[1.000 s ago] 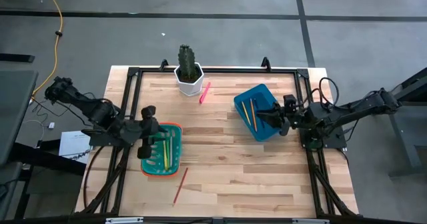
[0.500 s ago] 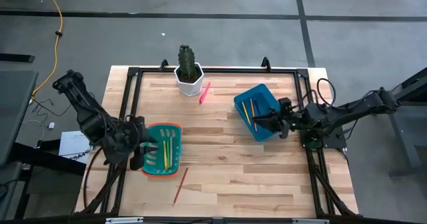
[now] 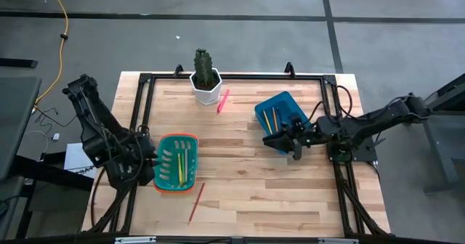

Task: Sort pens & pencils
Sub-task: Adjust the green basket on the table

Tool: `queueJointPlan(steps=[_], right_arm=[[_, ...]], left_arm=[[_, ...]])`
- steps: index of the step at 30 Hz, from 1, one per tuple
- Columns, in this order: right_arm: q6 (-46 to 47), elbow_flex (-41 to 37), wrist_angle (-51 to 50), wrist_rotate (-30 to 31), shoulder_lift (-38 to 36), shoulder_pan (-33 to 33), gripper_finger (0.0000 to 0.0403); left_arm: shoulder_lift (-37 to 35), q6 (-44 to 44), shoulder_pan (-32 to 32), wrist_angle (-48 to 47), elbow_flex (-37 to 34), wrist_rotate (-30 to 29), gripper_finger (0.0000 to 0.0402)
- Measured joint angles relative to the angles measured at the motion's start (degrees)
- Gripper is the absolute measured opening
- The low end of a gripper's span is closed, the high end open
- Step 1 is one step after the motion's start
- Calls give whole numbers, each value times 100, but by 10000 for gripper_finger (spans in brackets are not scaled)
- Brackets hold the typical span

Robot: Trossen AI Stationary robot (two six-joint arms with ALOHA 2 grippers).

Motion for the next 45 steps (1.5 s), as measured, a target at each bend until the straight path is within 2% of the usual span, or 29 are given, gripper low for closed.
queueJointPlan(steps=[6,13,18,25,30,38,40,43,45], right_arm=[[-366,330,-331,10,181,-19,109],[-244,381,-284,197,224,-208,109],[-277,380,-213,203,221,-295,109],[-295,380,-292,189,221,-311,109],[-427,380,-294,22,221,-286,109],[-447,375,-333,-634,221,-339,109],[-523,375,-336,-707,221,-339,109],[-612,373,-340,-734,221,-339,109],[-683,373,-340,-734,221,-339,109]], left_arm=[[36,-494,-129,-663,0,1112,117],[11,-515,-135,-1122,0,1383,117],[13,-526,-136,-1044,-12,1523,117],[10,-467,-136,363,-715,2238,117],[79,-682,-136,1293,-883,2436,117],[140,-642,-152,2353,-883,3802,117],[140,-603,-153,2881,-883,3678,117],[185,-381,-132,3698,-877,3061,117],[318,-335,-128,3885,-876,2755,117]])
